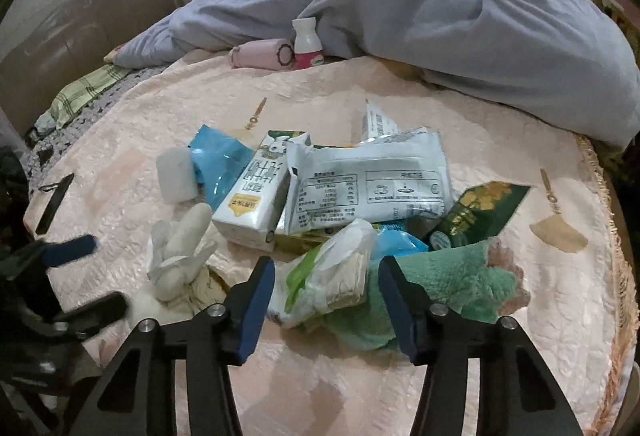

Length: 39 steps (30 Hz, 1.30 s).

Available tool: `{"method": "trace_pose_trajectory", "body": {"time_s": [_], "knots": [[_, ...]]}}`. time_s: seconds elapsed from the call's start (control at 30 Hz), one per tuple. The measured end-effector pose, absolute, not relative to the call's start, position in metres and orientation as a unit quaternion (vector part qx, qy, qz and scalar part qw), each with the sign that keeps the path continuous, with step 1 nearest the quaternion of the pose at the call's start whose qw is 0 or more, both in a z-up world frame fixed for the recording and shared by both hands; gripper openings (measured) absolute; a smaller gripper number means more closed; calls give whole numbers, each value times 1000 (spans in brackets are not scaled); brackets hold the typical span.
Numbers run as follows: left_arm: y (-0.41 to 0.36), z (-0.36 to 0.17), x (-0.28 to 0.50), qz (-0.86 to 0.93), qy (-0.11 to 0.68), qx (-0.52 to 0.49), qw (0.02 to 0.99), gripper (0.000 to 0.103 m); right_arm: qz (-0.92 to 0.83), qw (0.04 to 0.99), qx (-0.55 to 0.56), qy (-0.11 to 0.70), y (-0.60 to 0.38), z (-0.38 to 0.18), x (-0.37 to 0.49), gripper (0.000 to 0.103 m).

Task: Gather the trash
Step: 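Grasp the white stuffed toy with the left tool while the right tool grasps the white-green bag, then carry the white toy and white-green bag with both tools to the white bucket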

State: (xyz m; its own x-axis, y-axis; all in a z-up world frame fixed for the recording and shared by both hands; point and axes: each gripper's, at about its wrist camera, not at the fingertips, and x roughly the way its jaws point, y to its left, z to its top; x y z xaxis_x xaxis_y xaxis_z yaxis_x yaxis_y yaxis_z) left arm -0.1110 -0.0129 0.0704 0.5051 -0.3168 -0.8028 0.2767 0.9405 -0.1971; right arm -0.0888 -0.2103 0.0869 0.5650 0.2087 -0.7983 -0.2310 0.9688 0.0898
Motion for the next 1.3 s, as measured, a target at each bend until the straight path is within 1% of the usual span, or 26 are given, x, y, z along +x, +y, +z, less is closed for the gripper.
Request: {"method": "trace_pose_trajectory", "body": {"time_s": [0.1,0.17,0.2,0.23,0.3,0.33,0.4,0.63,0.77,0.87,1.0,1.07,1.1,1.17,1.3], "knots": [[-18,67,-106,-180,470,-16,864,91,136,886,-15,444,-210,95,-92,48],[-22,64,-102,-190,476,-16,858,87,152,888,1,434,-213,104,-96,48],[-25,60,-99,-194,485,-12,853,79,158,888,6,433,-214,106,-98,48],[-28,57,-97,-196,494,-7,847,68,163,885,12,436,-215,105,-99,48],[-31,50,-93,-200,514,0,834,55,173,877,17,448,-211,99,-97,48],[-31,49,-94,-210,517,-6,830,51,170,875,5,453,-206,94,-96,48],[-29,48,-97,-223,518,-11,826,47,146,880,-27,451,-198,87,-93,48],[-12,62,-109,-221,510,-25,831,39,118,887,-45,445,-197,82,-91,47],[6,73,-108,-202,501,-42,841,39,122,891,-17,437,-209,93,-93,47],[15,78,-111,-189,495,-48,847,38,133,881,-17,454,-209,85,-88,47],[20,82,-115,-185,494,-51,848,38,140,878,-48,455,-193,79,-89,46],[19,81,-116,-185,493,-49,849,38,148,873,-71,460,-181,72,-89,36],[19,81,-117,-185,492,-49,849,38,151,869,-76,466,-179,68,-90,27],[17,80,-117,-186,492,-49,849,39,161,863,-64,475,-180,62,-91,26],[16,81,-117,-186,493,-50,848,38,178,862,-1,474,-196,63,-92,24]]}}
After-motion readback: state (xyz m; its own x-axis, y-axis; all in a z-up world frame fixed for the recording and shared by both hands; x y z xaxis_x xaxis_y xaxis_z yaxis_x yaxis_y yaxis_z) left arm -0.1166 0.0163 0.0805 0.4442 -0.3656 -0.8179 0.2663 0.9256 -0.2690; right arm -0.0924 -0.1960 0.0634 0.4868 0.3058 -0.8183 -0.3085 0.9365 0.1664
